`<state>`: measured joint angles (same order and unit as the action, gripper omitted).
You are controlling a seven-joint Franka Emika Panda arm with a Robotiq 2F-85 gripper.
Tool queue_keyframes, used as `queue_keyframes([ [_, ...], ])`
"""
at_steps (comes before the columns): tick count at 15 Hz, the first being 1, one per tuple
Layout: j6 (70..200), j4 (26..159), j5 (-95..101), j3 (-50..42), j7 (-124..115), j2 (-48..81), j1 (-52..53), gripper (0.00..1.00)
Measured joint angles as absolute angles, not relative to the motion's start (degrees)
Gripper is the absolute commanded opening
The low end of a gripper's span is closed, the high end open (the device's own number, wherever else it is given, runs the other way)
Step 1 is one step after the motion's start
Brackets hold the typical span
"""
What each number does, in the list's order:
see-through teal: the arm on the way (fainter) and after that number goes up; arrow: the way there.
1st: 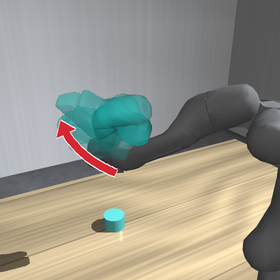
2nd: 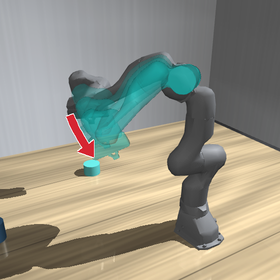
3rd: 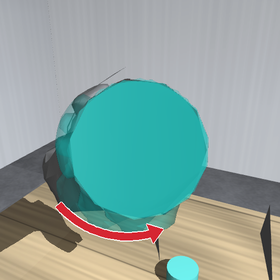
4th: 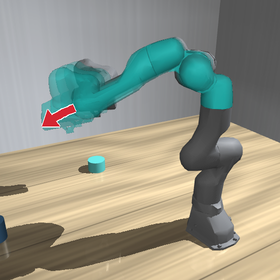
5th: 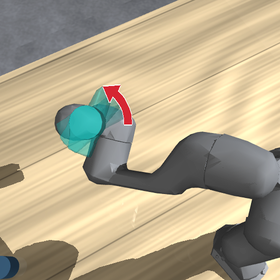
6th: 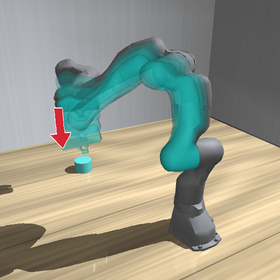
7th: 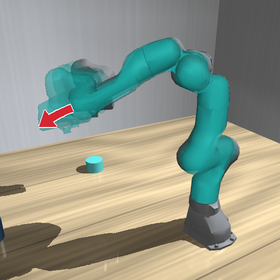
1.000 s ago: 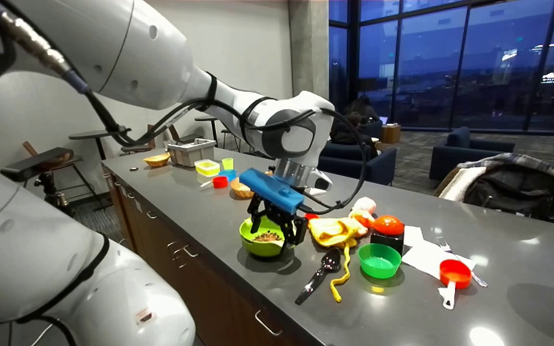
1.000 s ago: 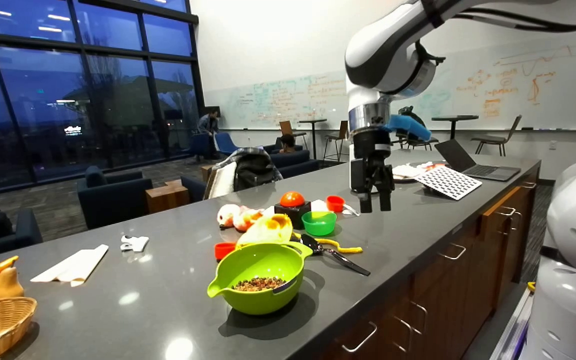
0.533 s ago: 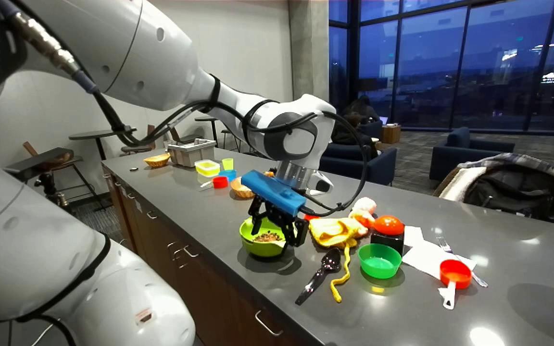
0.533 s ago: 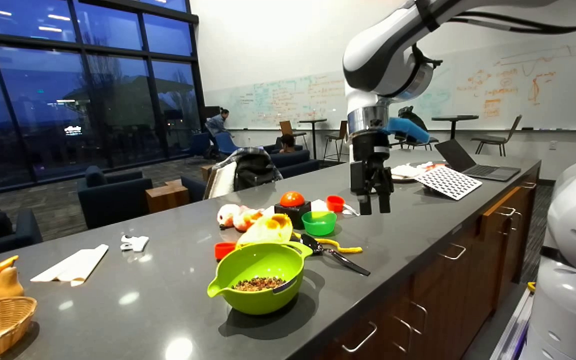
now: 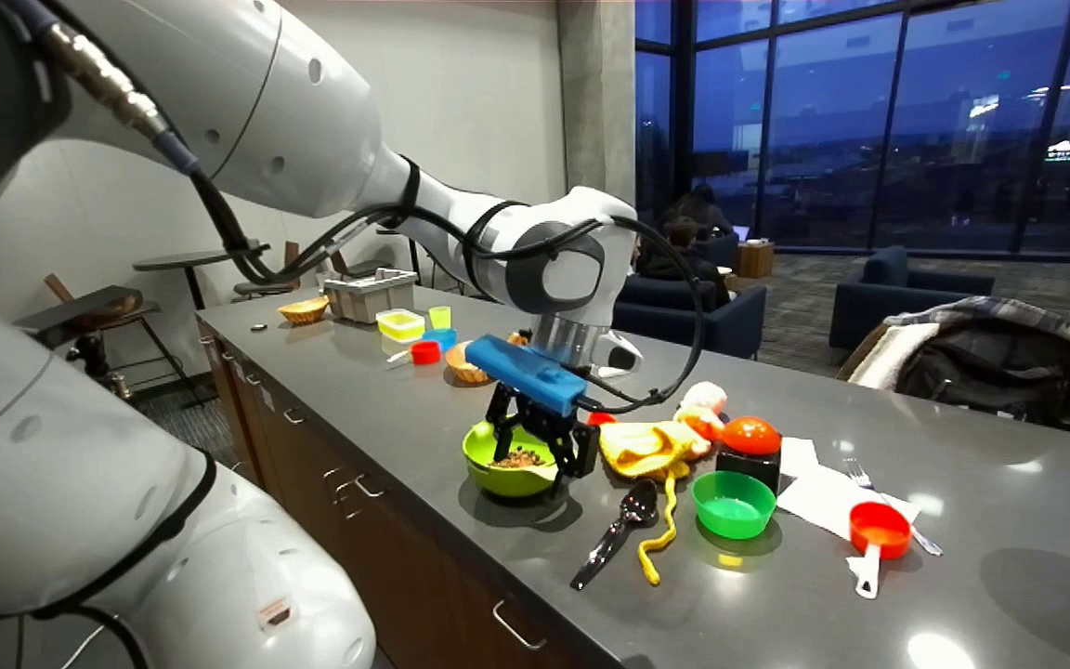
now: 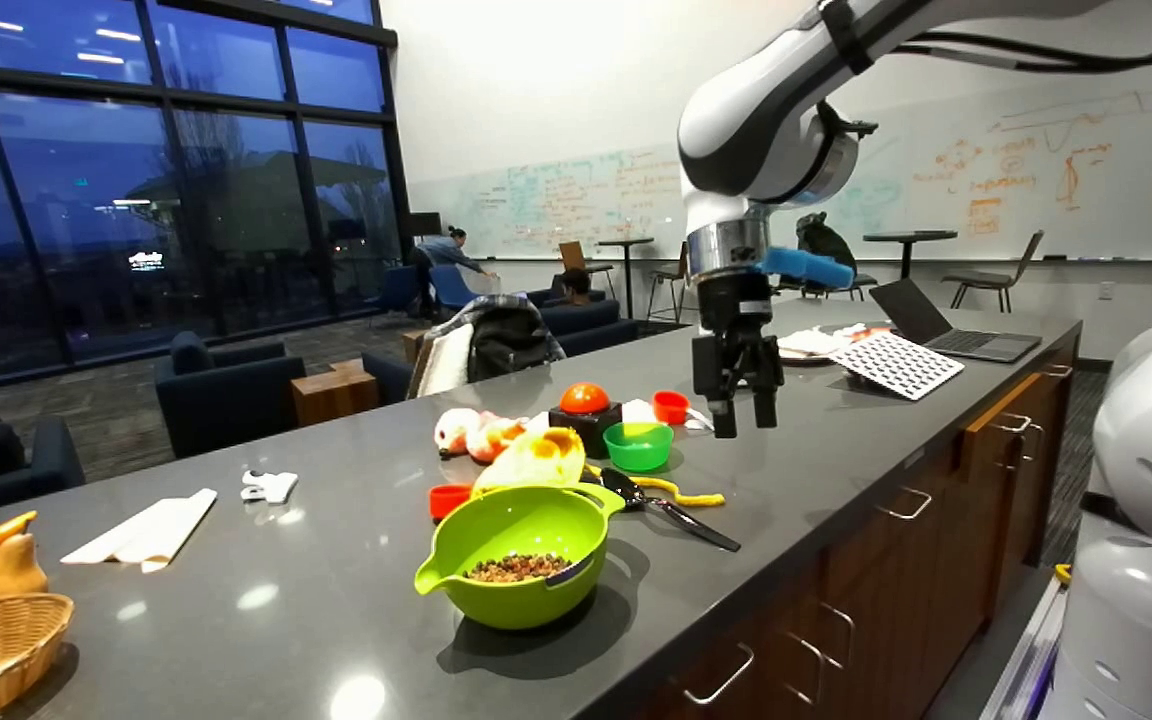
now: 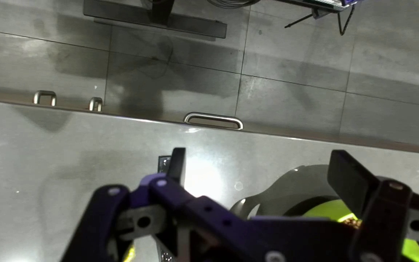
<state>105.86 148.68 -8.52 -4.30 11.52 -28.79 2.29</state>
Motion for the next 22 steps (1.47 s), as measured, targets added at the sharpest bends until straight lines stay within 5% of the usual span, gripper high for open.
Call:
queue_keyframes([
  [22, 116.18, 146.91, 4.96, 3.45, 5.17, -30.58, 2.41, 1.0],
])
